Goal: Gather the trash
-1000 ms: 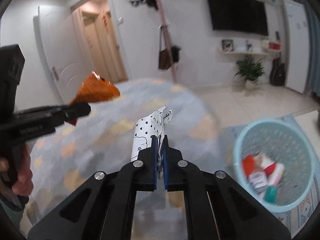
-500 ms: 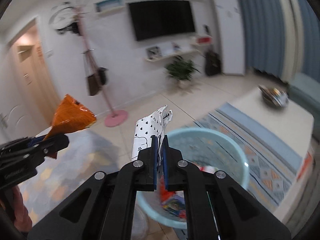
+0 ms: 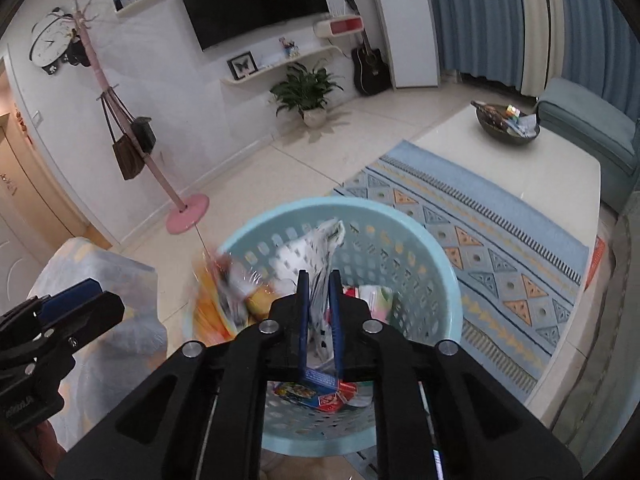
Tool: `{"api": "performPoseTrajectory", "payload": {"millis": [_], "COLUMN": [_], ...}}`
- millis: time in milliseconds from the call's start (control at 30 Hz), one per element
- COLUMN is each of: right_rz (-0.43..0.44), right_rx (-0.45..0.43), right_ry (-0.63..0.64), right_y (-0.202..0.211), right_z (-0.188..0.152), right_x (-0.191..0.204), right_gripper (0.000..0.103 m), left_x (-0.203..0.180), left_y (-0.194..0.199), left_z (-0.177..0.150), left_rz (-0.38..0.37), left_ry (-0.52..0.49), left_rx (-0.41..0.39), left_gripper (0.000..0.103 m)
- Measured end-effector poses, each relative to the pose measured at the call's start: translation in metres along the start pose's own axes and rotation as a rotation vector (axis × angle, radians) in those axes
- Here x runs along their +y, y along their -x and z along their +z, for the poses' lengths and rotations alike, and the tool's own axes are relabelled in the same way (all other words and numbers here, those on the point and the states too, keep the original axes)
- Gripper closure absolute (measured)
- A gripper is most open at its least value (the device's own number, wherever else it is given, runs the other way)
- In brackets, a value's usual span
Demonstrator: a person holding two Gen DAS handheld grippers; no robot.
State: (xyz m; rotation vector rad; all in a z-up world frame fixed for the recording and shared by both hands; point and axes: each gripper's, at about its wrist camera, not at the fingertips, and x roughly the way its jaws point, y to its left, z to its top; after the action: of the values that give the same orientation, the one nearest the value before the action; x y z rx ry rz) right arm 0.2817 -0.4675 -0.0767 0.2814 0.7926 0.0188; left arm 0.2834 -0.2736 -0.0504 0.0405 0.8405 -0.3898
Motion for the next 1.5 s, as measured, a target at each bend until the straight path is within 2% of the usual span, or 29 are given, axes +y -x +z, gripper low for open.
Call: {"api": "performPoseTrajectory", "payload": {"millis": [67,100,133,167,200,233,367,467,600,733,867,967,1067,1300,1433,1500], "right_rz": [-0.002,0.001,0.001,-0.003,-0.004,-0.006,0.024,0.046,0.050,0.061,0.122,0.096,0.055,0.012,-0.023,-0.018], "right_rx": [0.021,0.027,0.030,0.026,0.015,0.005,-0.006,-0.037,-0.103,-0.171,-0.221,-0.281,-0.342,-0.370,-0.356,-0.334], "right_ry": [-0.006,-0.009,-0.012,-0.018,-0.019,-0.016,0.028,0.091,0.172,0.217,0.224,0.238,0.267,0.298,0.301,0.301], "right_y": [-0.004,-0.004,-0.004,-0.002,0.001,0.004,0.019,0.039,0.067,0.094,0.116,0.130,0.144,0.155,0.152,0.148], "right_z": [-0.001,-0.002,-0.003,-0.005,-0.006,-0.007,-0.005,-0.004,-0.007,-0.013,-0.024,-0.033,-0.045,-0.064,-0.074,-0.077], "right_x": [-0.004,-0.005,-0.006,-0.008,-0.007,-0.007,0.008,0.030,0.062,0.086,0.104,0.116,0.130,0.151,0.157,0.159], "right_gripper": [0.091,0.085,0.074,0.066,0.049,0.045,0.045,0.044,0.039,0.036,0.035,0.035,0.035,0.034,0.034,0.034], "left_x": [0.003,0.005,0.009,0.010,0.013,0.015,0.029,0.039,0.047,0.054,0.067,0.077,0.082,0.082,0.084,0.084], "left_y": [-0.003,-0.002,0.001,0.005,0.011,0.017,0.053,0.084,0.125,0.149,0.164,0.175,0.186,0.197,0.185,0.184], "left_z": [-0.002,-0.004,-0.006,-0.006,-0.007,-0.007,-0.012,-0.021,-0.033,-0.048,-0.073,-0.091,-0.107,-0.130,-0.139,-0.140], "left_rz": [0.005,0.010,0.015,0.023,0.027,0.022,0.033,0.074,0.172,0.221,0.303,0.411,0.475,0.516,0.561,0.545], "left_ry": [0.003,0.006,0.013,0.023,0.038,0.050,0.113,0.153,0.173,0.157,0.201,0.245,0.266,0.261,0.239,0.234], "left_rx": [0.018,0.020,0.016,0.006,-0.010,-0.024,-0.111,-0.187,-0.276,-0.313,-0.348,-0.382,-0.400,-0.421,-0.445,-0.432], "left_gripper": [0.046,0.037,0.032,0.032,0.031,0.028,0.018,0.013,0.010,0.010,0.010,0.010,0.010,0.010,0.010,0.010]}}
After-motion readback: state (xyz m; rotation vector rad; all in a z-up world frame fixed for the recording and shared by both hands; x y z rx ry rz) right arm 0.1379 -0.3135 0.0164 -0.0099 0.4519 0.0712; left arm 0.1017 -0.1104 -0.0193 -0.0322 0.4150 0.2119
